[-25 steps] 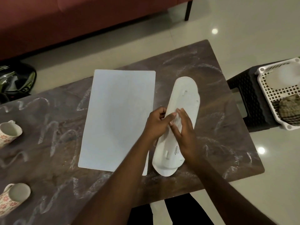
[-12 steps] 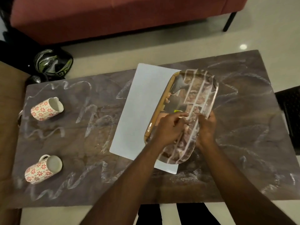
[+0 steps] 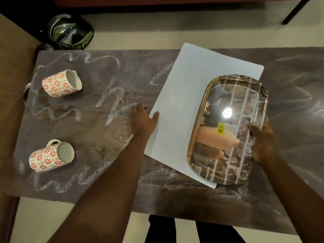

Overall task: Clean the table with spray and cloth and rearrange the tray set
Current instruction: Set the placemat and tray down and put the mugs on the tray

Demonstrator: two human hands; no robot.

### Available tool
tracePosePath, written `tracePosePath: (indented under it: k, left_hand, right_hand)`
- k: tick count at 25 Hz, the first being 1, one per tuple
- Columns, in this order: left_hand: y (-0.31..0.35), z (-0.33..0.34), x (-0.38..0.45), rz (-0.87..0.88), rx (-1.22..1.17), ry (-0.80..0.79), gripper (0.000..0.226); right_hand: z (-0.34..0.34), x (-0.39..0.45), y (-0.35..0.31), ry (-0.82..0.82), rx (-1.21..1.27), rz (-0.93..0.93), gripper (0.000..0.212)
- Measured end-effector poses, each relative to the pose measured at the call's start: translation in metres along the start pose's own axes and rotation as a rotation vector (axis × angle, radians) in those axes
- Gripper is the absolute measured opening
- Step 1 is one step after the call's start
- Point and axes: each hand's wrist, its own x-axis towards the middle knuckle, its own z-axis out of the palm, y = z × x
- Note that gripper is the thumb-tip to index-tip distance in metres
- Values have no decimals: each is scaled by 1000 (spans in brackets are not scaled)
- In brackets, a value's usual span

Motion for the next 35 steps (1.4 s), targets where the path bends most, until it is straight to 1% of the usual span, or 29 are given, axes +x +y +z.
tracePosePath:
  k: [2,6,8,10,12,13,15,16,17,18,20,21,22,23,24,25,27,29,32,34,35]
  left_hand:
    - [0,3,6,-30,-76,-12,54]
    - [-7,6,14,-57,-136,-70,43]
    - [-7,2,13,-23,-204,-140,37]
    - [0,-8,6,34,-288,-256,29]
    - [12,-21,0,90,-346,-330,35]
    - [19,-29,-2,114,-365,-323,36]
    - [42,-50,-6,162,-360,-254,35]
    - [56,-65,-10,186,-321,-204,34]
    - [67,-83,-11,211,-250,-143,34]
    - [79,-105,-14,252,-153,-46,34]
    - [104,-153,-23,369,36,186,36]
    - [119,-171,-32,419,81,244,34]
    - [135,-179,-43,465,117,246,28]
    - [151,-175,-57,510,196,199,21]
    - [164,-160,-70,541,308,117,14]
    - [170,-137,-83,541,400,22,10]
    - [161,-80,-93,507,519,-123,17]
    - [135,-34,-92,441,614,-208,23]
    - [103,11,-97,393,665,-229,22]
    - [93,33,-105,346,644,-300,27]
    - [90,41,-107,317,614,-330,34]
  right_hand:
    - [7,3,8,35,-44,-6,19]
    - [14,4,16,53,-108,-53,16]
    - [15,5,16,48,-107,-70,16]
    - [16,7,16,58,-121,-86,17]
    - [16,9,17,66,-102,-94,18]
    - [16,9,20,61,-81,-92,18]
    - [18,9,22,43,-57,-105,18]
    - [21,8,23,33,-54,-113,16]
    - [24,8,25,28,-53,-119,13]
    - [27,8,25,26,-50,-126,10]
    - [29,9,24,27,-24,-118,22]
    - [31,10,24,22,-14,-120,22]
    - [34,9,23,15,-10,-131,17]
    - [37,7,22,8,8,-139,11]
    - [40,5,20,-1,21,-134,10]
    - [43,5,20,-7,19,-124,13]
    - [42,2,16,-3,6,-138,14]
    - [26,5,13,27,2,-164,16]
    - [-16,9,6,99,55,-185,16]
    - [-42,14,3,122,89,-178,30]
    - [-51,19,1,128,94,-171,37]
